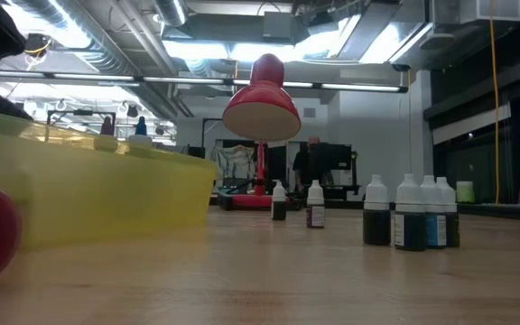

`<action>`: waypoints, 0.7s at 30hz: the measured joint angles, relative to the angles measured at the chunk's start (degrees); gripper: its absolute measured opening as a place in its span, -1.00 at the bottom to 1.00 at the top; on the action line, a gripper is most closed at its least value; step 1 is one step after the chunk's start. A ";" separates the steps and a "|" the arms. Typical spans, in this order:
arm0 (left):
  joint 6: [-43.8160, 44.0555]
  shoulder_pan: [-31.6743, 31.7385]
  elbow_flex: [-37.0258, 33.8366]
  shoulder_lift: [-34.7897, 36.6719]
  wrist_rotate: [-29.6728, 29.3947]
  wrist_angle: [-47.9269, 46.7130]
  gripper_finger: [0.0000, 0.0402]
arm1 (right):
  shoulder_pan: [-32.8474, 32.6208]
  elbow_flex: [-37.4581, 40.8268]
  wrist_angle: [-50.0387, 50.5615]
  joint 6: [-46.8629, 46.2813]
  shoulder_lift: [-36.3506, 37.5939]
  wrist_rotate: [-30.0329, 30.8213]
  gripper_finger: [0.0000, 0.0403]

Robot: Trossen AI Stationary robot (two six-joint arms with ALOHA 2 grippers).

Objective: Pick & Place food coloring
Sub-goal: Put the small pink food coloring bottle into the yellow bin, then put the small green food coloring bottle into the yellow bin

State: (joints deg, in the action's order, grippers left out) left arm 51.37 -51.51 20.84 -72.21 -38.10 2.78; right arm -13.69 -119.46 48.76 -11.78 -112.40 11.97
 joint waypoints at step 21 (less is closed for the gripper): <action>-15.23 10.56 13.98 20.22 2.64 -16.59 0.00 | -2.45 0.00 20.03 -9.54 0.44 5.15 0.30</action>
State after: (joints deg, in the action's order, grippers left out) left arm 36.15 -40.95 34.82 -51.99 -35.46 -13.80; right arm -16.15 -119.46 68.78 -21.32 -111.96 17.11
